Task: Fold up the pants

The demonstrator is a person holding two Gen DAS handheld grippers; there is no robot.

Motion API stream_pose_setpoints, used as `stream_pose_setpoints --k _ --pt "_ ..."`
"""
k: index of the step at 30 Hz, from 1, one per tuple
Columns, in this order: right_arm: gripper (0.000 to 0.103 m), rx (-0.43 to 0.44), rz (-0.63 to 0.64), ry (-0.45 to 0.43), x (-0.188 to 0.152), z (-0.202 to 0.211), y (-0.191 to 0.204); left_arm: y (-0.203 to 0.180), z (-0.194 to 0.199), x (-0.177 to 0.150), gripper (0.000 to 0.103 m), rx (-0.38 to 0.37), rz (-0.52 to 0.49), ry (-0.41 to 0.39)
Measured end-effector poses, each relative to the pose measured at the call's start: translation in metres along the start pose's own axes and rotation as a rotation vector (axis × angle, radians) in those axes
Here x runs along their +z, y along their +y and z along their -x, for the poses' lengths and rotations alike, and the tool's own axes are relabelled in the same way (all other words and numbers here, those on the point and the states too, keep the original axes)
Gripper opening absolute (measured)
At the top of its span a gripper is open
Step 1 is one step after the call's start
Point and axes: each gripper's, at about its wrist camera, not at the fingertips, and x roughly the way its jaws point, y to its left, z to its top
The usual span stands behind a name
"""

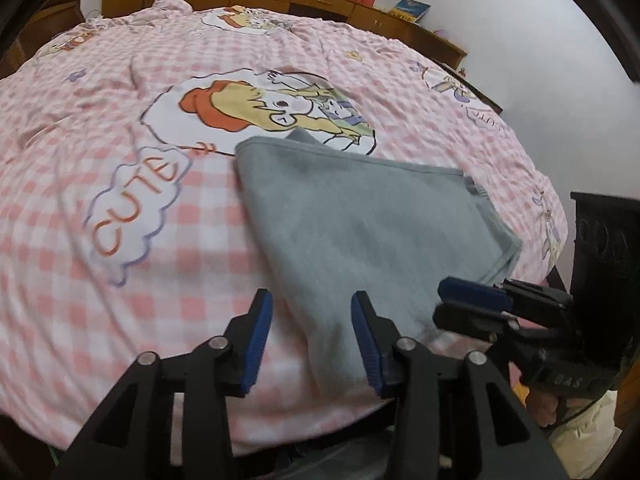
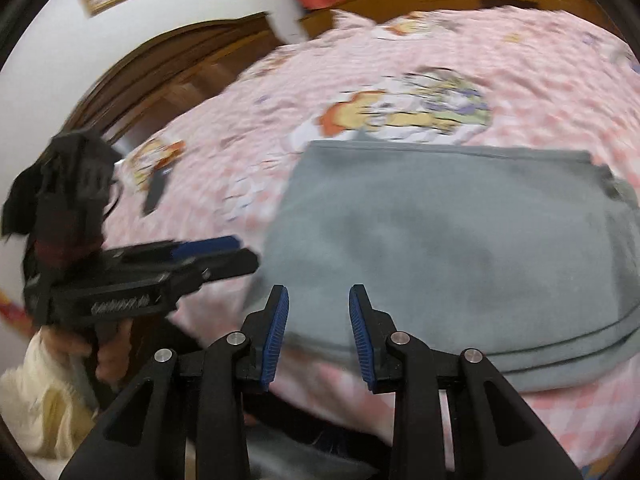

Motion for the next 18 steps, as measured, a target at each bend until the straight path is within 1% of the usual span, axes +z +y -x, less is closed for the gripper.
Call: stream_pose_setpoints --k 2,4,6,8,10,12,15,18 --pt "0.032 -0.032 -0.014 0.052 -0.006 -0.015 -0.005 0.002 -0.015 -0.004 0.046 0.058 -0.001 0.035" --pt "0.032 -0.046 -0.007 0.083 -0.017 -0.024 -0.006 0.010 -0.024 -0.015 0.050 0.069 0.024 0.063" --pt "0.032 -0.055 0.008 0.071 -0.026 -0.024 -0.004 0.020 -0.030 -0.024 0.054 0.070 0.064 0.094" --pt "0.033 -0.056 0.015 0.065 -0.030 -0.022 -0.001 0.031 -0.030 -0.031 0.055 0.031 0.115 0.090" --pt "0.033 -0.061 0.017 0.079 -0.031 -0.017 0.001 0.034 -0.025 -0.031 0.055 0.011 0.135 0.081" --pt "0.033 -0.068 0.024 0.070 -0.033 -0.009 0.003 0.032 -0.021 -0.028 0.055 0.006 0.132 0.068" --pt "0.033 -0.094 0.023 0.035 -0.032 0.004 0.003 0.026 -0.015 -0.023 0.055 -0.022 0.109 0.030" --pt "0.033 -0.119 0.007 -0.005 -0.031 0.019 -0.004 0.019 -0.021 -0.017 0.055 -0.032 0.102 0.040"
